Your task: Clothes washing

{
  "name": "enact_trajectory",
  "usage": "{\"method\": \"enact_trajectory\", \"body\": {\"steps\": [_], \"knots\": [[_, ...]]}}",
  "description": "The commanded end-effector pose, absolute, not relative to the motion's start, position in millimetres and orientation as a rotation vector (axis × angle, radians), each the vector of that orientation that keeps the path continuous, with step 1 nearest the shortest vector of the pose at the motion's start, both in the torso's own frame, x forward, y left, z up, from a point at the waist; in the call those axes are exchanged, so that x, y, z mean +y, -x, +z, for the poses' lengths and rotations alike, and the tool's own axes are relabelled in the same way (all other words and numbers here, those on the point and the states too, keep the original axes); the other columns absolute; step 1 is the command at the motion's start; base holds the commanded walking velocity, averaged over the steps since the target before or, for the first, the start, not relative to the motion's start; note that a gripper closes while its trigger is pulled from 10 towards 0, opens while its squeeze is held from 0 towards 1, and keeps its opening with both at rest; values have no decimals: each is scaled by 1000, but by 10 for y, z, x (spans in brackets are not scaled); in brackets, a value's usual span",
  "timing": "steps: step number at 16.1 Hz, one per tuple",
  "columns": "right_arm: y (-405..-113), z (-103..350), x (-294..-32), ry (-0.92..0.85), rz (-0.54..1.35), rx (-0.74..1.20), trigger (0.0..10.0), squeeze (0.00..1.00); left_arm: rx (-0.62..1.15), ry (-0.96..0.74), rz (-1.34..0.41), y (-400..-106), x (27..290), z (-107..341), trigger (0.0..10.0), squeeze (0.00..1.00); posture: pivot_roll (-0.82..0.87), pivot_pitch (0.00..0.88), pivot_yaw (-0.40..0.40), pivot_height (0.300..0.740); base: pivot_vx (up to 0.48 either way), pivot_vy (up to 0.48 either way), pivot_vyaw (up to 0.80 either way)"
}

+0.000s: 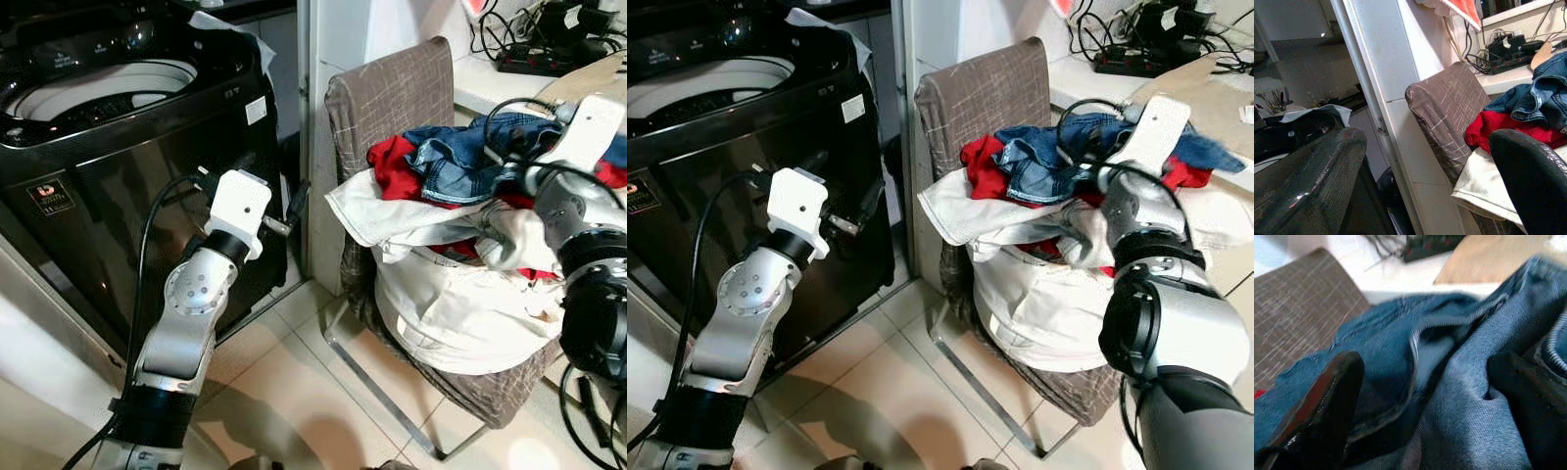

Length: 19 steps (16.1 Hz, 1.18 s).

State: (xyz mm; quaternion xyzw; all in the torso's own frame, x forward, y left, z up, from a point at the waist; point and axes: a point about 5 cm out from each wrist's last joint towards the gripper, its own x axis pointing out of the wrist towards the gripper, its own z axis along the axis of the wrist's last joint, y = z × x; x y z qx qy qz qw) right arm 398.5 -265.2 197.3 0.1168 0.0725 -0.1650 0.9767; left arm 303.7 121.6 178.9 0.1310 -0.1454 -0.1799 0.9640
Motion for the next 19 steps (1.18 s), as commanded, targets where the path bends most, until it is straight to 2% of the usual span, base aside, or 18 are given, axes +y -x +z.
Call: {"method": "enact_trajectory", "body": {"steps": [1,2,12,18,19], "knots": [[-3957,1775,-2581,-307,-322,229,6824,0,-295,-264,-348,-3019,1258,1810,10000,0,66,20,-2,740,0,0,0],[-3929,1684,-2576,-337,-332,257,0,0,-291,-266,-352,-3015,1252,1806,10000,0,65,14,-1,740,0,0,0],[-3841,1412,-2525,-404,-339,318,0,0,-274,-252,-399,-3025,1160,1790,10000,0,20,27,16,740,0,0,0],[-3843,1480,-2598,-350,-377,263,0,0,-280,-243,-416,-3066,1107,1815,10000,0,-1,28,23,740,0,0,0],[-3856,1505,-2582,-292,-364,249,0,0,-281,-241,-421,-3067,1084,1812,10000,0,-4,29,24,740,0,0,0]]}}
